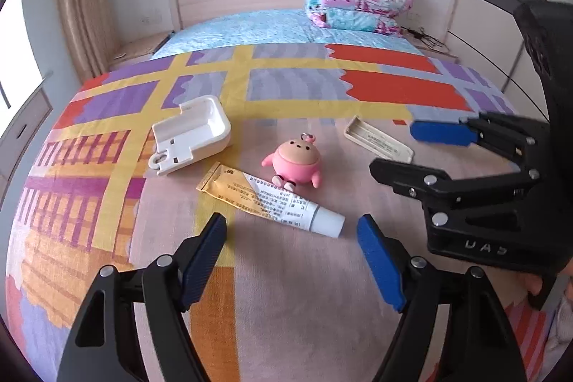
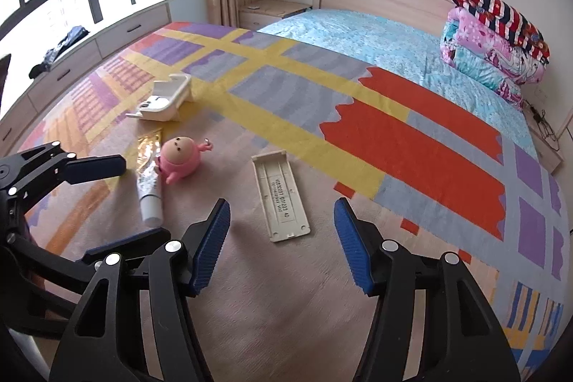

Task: Collect trash
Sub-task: 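Grasp the white ointment tube with the left tool while the right tool grasps the cream card strip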

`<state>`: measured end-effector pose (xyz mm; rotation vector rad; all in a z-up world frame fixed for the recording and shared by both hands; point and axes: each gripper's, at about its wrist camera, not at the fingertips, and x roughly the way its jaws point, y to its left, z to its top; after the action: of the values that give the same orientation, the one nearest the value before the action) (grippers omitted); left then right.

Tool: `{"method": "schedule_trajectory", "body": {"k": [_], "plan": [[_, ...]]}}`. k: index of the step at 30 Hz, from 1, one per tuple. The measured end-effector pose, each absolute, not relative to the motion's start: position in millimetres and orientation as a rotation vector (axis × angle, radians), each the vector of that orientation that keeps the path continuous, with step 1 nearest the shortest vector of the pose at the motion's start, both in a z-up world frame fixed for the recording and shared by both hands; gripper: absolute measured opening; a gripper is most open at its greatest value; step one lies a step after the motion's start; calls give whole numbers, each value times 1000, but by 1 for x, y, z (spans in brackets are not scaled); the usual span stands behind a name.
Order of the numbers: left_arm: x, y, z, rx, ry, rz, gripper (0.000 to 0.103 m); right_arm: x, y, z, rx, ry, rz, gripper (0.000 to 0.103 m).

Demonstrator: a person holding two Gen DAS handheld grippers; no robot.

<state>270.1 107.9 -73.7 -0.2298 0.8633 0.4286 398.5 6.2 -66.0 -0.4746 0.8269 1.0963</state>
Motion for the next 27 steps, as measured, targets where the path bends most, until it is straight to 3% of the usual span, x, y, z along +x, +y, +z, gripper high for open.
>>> {"method": "schedule_trajectory", "body": {"k": [4, 6, 10, 12, 18, 27], "plan": [[277, 106, -75, -217, 859, 478, 72, 401, 6, -66, -467, 832, 1088, 52], [275, 108, -74, -225, 851, 493, 58, 400, 7, -65, -474, 825, 1090, 44], [268, 116, -72, -243, 839, 510, 40, 398, 7, -66, -494, 812, 1085, 27], [265, 119, -71, -249, 839, 514, 28, 396, 7, -66, -502, 807, 1084, 26], [250, 126, -70, -272, 840, 499, 15, 396, 2, -65, -479, 827, 1097, 25], [218, 114, -62, -268, 824, 442, 13, 383, -12, -57, -458, 815, 1089, 25]]}}
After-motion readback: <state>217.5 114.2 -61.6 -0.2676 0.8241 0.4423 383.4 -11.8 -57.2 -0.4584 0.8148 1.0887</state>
